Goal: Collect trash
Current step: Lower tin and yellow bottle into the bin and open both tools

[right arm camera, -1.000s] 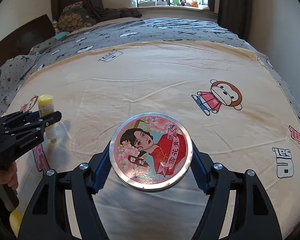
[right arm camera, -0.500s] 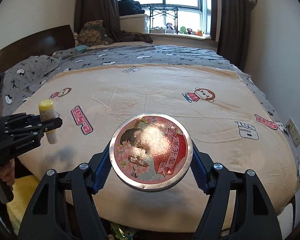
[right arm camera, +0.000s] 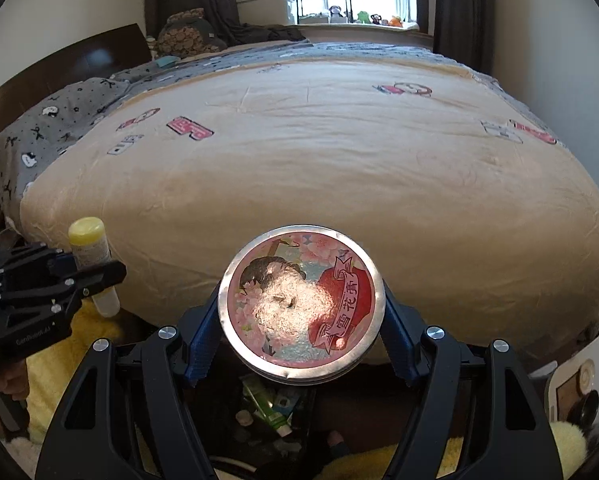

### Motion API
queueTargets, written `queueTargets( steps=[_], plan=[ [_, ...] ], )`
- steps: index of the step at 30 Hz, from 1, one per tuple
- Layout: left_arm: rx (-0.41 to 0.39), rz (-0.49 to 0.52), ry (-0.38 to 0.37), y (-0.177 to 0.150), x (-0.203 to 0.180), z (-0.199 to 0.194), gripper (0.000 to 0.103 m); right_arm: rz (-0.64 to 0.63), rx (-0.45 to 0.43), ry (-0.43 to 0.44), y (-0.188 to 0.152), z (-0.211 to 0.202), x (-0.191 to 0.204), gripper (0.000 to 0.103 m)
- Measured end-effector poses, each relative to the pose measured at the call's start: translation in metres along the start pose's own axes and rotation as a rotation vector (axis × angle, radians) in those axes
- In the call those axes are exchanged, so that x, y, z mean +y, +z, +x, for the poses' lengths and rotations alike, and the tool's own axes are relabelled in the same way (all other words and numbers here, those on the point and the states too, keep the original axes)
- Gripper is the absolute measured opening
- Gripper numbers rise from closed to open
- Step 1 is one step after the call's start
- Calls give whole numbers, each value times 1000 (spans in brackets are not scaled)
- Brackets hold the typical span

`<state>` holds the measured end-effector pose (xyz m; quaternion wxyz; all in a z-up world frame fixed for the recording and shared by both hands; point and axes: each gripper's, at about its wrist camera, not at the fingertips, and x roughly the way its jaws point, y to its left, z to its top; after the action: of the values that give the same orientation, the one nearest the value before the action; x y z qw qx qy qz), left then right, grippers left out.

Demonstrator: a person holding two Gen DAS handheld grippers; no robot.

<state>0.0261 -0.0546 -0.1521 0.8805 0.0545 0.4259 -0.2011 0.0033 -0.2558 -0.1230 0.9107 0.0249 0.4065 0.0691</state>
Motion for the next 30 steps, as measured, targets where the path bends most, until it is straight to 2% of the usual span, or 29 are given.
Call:
queueTargets(
  steps=[4,7,17,23,28,30],
  plan=[
    [83,-4,-13,-27,-4,22,30,19,82,5,-22,20,1,71],
    [134,-21,-18,-42,-2,39,30,47,155,46,-38,38,1,71],
    [310,-41,-66,-71,1,92,31,146,335,153,-63,79,-11,71],
    [352,-53,-97,-85,-1,99,31,125,368,179,-69,85,2,71],
    [355,-68,-114,-85,4,97,31,134,372,167,-70,89,5,73],
    [345,-73,-111,-84,8,93,35,141,369,164,-69,90,4,75]
  ],
)
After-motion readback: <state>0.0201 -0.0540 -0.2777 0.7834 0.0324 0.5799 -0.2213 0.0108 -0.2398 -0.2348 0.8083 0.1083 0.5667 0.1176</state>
